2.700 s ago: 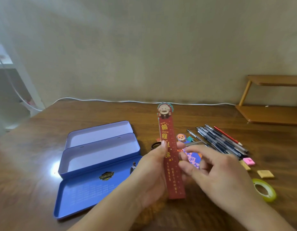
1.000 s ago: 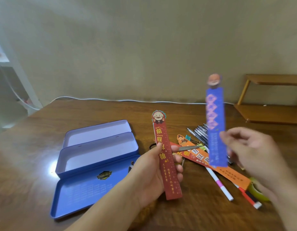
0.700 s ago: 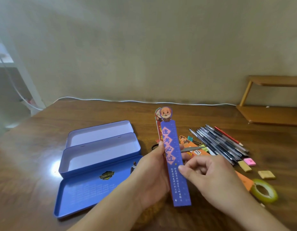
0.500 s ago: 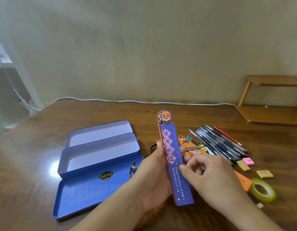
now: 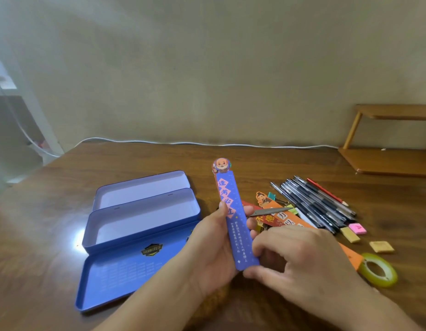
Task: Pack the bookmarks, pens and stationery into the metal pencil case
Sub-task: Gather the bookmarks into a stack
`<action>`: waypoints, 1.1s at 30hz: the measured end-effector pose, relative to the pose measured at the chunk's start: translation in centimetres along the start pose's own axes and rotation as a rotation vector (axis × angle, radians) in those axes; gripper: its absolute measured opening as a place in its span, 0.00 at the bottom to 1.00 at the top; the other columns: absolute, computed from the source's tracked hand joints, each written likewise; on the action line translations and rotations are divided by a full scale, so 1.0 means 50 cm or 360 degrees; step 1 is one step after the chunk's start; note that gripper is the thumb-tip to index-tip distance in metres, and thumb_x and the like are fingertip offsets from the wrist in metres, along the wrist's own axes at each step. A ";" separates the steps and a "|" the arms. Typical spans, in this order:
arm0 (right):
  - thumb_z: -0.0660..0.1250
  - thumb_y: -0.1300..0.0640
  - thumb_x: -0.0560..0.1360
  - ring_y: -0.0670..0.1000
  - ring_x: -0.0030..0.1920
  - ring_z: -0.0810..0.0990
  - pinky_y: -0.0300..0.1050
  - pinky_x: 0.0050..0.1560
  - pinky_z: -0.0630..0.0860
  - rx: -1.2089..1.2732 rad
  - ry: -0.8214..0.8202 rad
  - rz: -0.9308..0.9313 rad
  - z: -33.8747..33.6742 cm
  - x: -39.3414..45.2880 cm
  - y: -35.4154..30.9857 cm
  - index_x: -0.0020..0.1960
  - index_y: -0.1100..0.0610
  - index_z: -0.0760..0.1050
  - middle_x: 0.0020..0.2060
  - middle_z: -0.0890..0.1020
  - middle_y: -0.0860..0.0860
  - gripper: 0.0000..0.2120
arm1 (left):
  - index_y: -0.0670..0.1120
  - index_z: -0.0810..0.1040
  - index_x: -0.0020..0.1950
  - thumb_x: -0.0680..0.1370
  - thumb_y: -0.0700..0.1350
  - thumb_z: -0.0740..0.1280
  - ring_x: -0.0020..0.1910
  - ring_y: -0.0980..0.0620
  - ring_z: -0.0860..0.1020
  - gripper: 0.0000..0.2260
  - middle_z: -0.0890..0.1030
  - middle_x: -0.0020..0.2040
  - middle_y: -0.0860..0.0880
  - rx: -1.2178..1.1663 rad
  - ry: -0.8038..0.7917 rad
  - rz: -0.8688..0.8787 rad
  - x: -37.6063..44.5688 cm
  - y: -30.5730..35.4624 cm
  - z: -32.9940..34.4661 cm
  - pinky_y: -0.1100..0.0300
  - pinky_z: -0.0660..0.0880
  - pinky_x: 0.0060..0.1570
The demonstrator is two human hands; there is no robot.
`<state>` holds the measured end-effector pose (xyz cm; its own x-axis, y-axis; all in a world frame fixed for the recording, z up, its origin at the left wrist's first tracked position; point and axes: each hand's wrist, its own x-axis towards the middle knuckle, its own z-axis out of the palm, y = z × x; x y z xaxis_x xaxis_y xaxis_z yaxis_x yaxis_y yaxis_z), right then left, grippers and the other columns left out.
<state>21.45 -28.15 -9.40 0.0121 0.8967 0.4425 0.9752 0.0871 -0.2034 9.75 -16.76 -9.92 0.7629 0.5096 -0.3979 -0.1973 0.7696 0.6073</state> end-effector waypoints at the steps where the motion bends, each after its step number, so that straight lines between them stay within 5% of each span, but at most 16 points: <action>1: 0.68 0.34 0.64 0.43 0.30 0.75 0.44 0.27 0.73 0.0005 0.0002 0.0023 0.000 0.000 -0.003 0.37 0.47 0.73 0.29 0.77 0.41 0.17 | 0.40 0.77 0.54 0.84 0.58 0.51 0.34 0.50 0.72 0.24 0.74 0.37 0.45 0.0006 -0.0022 -0.0019 -0.002 -0.003 0.001 0.56 0.70 0.38; 4: 0.67 0.31 0.64 0.39 0.30 0.73 0.36 0.29 0.70 0.0078 -0.0049 0.0108 -0.015 0.002 -0.015 0.37 0.46 0.74 0.29 0.77 0.38 0.19 | 0.41 0.75 0.53 0.83 0.59 0.51 0.32 0.50 0.70 0.23 0.72 0.36 0.46 0.0002 -0.0023 -0.0041 -0.004 -0.009 0.004 0.57 0.70 0.35; 8: 0.68 0.31 0.66 0.39 0.32 0.75 0.32 0.28 0.65 0.0006 0.0059 0.0662 -0.061 0.009 0.020 0.40 0.44 0.75 0.31 0.78 0.39 0.17 | 0.42 0.77 0.54 0.83 0.59 0.52 0.33 0.49 0.73 0.23 0.74 0.36 0.45 -0.0034 0.0011 -0.0029 -0.002 -0.006 0.000 0.54 0.73 0.41; 12: 0.64 0.32 0.70 0.44 0.45 0.73 0.37 0.29 0.64 -0.0464 -0.0331 0.1193 -0.064 0.007 0.093 0.54 0.42 0.74 0.51 0.77 0.43 0.19 | 0.46 0.79 0.60 0.81 0.63 0.54 0.40 0.47 0.76 0.24 0.76 0.40 0.45 -0.0005 -0.0029 -0.0106 -0.005 -0.004 -0.005 0.40 0.76 0.52; 15: 0.64 0.31 0.70 0.46 0.45 0.74 0.37 0.27 0.64 -0.0461 -0.0487 0.1361 -0.055 0.004 0.112 0.53 0.44 0.74 0.50 0.76 0.45 0.21 | 0.48 0.79 0.60 0.80 0.64 0.54 0.42 0.46 0.77 0.25 0.77 0.42 0.45 0.0037 -0.0112 -0.0134 -0.006 -0.006 -0.007 0.35 0.75 0.55; 20: 0.65 0.34 0.71 0.43 0.39 0.75 0.39 0.28 0.68 -0.0428 -0.0469 0.1440 -0.058 0.005 0.123 0.39 0.47 0.74 0.40 0.77 0.44 0.17 | 0.46 0.78 0.61 0.80 0.63 0.55 0.40 0.47 0.76 0.25 0.77 0.42 0.44 0.0037 -0.0128 -0.0140 -0.008 -0.002 -0.006 0.50 0.75 0.41; 25: 0.66 0.35 0.72 0.44 0.36 0.77 0.41 0.31 0.72 -0.0348 -0.0488 0.1534 -0.059 0.001 0.131 0.38 0.50 0.75 0.36 0.79 0.46 0.18 | 0.45 0.78 0.58 0.81 0.62 0.53 0.36 0.49 0.74 0.25 0.75 0.39 0.46 0.0035 -0.0131 -0.0083 -0.007 -0.001 -0.002 0.57 0.71 0.36; 30: 0.71 0.47 0.73 0.51 0.34 0.78 0.44 0.31 0.70 -0.0053 -0.0185 0.1661 -0.092 -0.009 0.166 0.35 0.54 0.76 0.33 0.80 0.52 0.14 | 0.44 0.78 0.57 0.82 0.62 0.53 0.36 0.49 0.75 0.25 0.76 0.39 0.45 0.0088 -0.0129 -0.0078 -0.005 -0.001 -0.002 0.57 0.73 0.35; 33: 0.72 0.52 0.73 0.55 0.36 0.79 0.41 0.28 0.68 0.0185 0.0316 0.1520 -0.111 -0.007 0.154 0.40 0.54 0.75 0.36 0.82 0.55 0.09 | 0.43 0.78 0.57 0.82 0.61 0.53 0.37 0.48 0.76 0.24 0.77 0.40 0.43 0.0128 -0.0140 -0.0083 -0.007 -0.003 -0.001 0.56 0.75 0.36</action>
<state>30.16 -30.17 -6.27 0.8316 0.5241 0.1835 0.5082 -0.5850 -0.6321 9.49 -17.02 -9.89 0.8228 0.4310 -0.3705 -0.1087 0.7591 0.6418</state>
